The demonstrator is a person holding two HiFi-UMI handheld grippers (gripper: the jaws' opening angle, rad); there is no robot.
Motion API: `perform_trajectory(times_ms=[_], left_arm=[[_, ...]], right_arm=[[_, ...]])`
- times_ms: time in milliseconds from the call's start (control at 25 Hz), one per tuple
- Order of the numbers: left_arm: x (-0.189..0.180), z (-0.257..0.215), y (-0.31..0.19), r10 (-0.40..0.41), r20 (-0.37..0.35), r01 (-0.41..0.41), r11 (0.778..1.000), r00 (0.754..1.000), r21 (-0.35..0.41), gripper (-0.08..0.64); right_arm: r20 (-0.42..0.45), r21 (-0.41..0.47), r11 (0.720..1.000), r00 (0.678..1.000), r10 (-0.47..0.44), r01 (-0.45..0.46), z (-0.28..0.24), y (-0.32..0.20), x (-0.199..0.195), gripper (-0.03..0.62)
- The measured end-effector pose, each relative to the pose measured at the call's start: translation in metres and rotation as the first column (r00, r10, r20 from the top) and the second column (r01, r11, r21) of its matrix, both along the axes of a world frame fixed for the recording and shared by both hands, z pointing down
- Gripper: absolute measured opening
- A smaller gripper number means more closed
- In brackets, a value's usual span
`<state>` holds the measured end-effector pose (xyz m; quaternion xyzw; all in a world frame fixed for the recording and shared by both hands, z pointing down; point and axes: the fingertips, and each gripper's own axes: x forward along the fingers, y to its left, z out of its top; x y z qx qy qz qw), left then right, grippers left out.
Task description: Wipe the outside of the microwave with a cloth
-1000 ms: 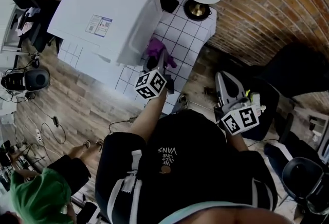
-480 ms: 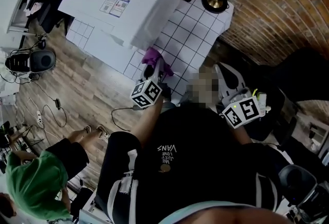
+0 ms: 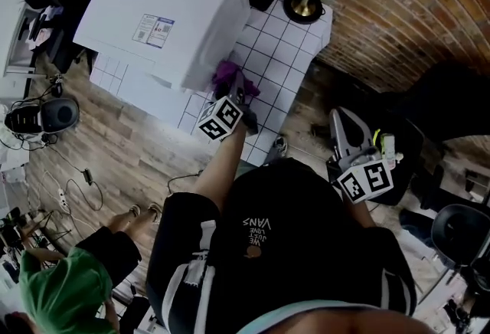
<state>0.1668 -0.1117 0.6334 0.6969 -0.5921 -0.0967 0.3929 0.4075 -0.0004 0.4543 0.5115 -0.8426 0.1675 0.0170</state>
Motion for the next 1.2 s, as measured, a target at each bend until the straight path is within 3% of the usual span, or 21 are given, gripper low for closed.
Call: perform_trajectory(times_ms=[280,680,920,1200], left_arm=[[0.039,0.000,-0.063,0.033,-0.062,-0.034,0.999,0.998,-0.010,0.141],[0.082,-0.008,-0.147,0.070,-0.068,-0.070,0.997,0.995,-0.011,0.141],[0.096,-0.010,-0.157,0.090,-0.056,-0.090,0.996,0.994,-0.008,0.141],[0.100,-0.014,-0.135,0.126,-0.046,-0.125,0.992,0.991,0.011,0.141]], right_arm=[[-0.006,-0.008,0.996,0.996,0.090,-0.090,-0.001,-0.001,0.023,-0.002],[-0.024,-0.042,0.979,0.980,0.199,-0.200,0.005,0.005,0.048,-0.002],[-0.033,-0.048,0.973,0.974,0.224,-0.226,0.005,0.008,0.055,-0.002],[-0.024,-0.026,0.983,0.983,0.180,-0.180,0.001,0.006,0.045,-0.002]])
